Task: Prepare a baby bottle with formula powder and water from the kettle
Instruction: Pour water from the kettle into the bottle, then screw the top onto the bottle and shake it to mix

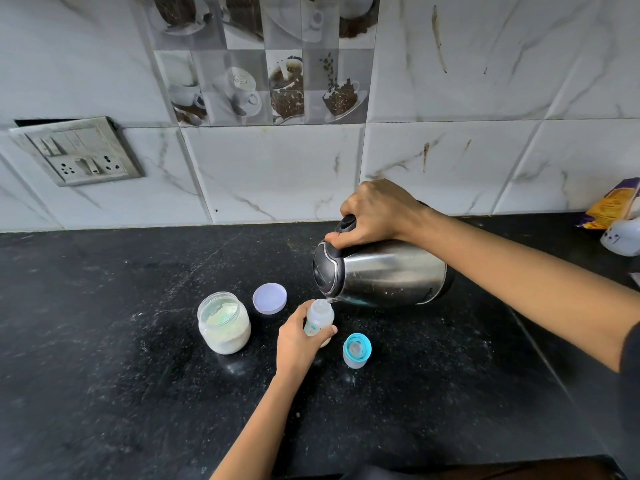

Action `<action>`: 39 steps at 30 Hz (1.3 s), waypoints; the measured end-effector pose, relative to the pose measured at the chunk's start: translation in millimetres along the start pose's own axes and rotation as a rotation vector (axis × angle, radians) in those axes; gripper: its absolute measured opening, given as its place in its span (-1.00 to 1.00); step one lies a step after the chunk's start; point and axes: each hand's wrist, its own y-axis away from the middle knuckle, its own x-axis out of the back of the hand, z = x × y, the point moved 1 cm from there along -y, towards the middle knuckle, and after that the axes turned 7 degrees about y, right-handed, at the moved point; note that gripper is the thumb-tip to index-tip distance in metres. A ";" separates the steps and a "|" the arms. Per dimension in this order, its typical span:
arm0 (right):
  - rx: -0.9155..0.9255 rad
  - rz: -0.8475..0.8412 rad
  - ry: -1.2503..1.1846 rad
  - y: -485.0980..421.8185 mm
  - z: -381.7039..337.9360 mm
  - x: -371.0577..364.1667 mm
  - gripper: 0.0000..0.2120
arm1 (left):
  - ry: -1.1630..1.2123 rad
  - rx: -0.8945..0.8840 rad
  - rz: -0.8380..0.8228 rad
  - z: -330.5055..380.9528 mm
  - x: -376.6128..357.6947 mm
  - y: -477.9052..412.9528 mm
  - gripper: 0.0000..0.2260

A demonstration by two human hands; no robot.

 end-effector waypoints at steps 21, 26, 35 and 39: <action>-0.489 0.351 -0.495 99.2 65.5 -54.2 -0.56 | 0.047 -0.018 0.041 -8.1 -1.5 0.8 -0.54; -0.594 0.457 -0.578 122.2 82.6 -76.2 -0.48 | 0.049 -0.034 0.050 -9.3 -1.4 2.3 -0.55; -0.862 0.594 -0.862 173.0 101.9 -106.8 -0.55 | 0.041 -0.029 0.054 -7.3 -2.4 4.5 -0.53; -0.989 0.655 -0.903 191.2 102.0 -122.2 -0.59 | 0.054 0.002 0.059 -9.1 -2.6 5.2 -0.53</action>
